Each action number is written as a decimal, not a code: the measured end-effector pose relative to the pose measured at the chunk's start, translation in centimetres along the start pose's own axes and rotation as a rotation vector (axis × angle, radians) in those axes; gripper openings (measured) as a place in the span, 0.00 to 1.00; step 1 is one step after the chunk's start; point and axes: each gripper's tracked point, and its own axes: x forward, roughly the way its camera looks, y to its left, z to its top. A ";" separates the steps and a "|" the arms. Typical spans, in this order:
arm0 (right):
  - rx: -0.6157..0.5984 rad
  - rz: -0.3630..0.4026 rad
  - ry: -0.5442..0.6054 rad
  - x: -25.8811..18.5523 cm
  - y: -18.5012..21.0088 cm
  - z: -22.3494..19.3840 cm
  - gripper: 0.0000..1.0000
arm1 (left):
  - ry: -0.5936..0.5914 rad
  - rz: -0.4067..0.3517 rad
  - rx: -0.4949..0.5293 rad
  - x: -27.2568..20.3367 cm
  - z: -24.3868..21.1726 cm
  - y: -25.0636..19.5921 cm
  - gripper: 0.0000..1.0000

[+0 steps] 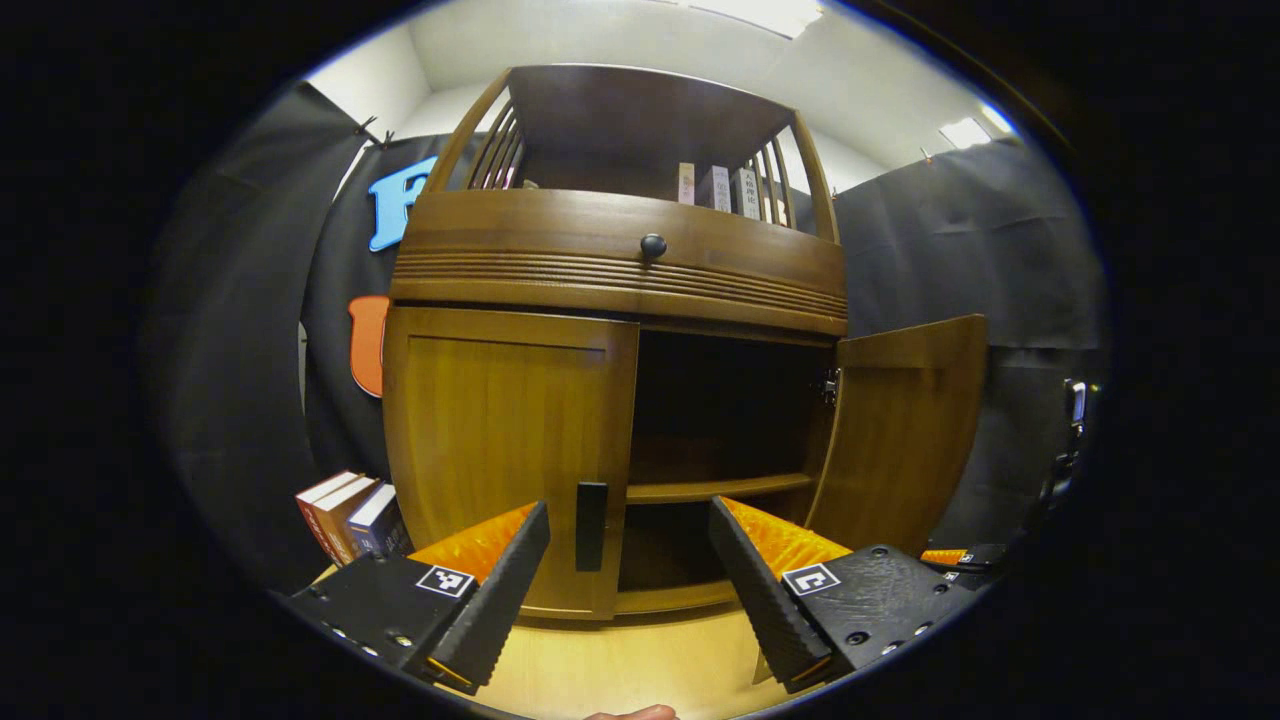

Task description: Open the right door of the double-door shoe cabinet with the right hand, and open the left door with the left hand.

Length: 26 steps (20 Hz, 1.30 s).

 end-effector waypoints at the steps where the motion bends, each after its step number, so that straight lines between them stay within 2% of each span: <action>1: 0.007 -0.012 0.000 -0.3 -0.7 -0.1 0.17 | 0.007 0.000 -0.010 0.1 -0.1 -0.2 0.96; 10: 0.040 -0.104 0.010 -1.8 -5.4 -0.6 0.09 | 0.049 -0.043 0.000 0.6 -1.2 -1.2 0.94; 16: 0.102 -0.191 0.017 -2.9 -9.2 -0.7 0.04 | 0.074 -0.070 -0.006 1.1 -1.9 -1.9 0.94; 20: 0.105 -0.301 0.005 -4.5 -12.5 -0.9 0.04 | 0.080 -0.037 0.022 1.7 -2.3 -1.1 0.94; 26: 0.086 -0.293 -0.016 -6.1 -11.6 -0.2 0.04 | 0.072 0.000 0.055 2.8 -2.7 0.3 0.94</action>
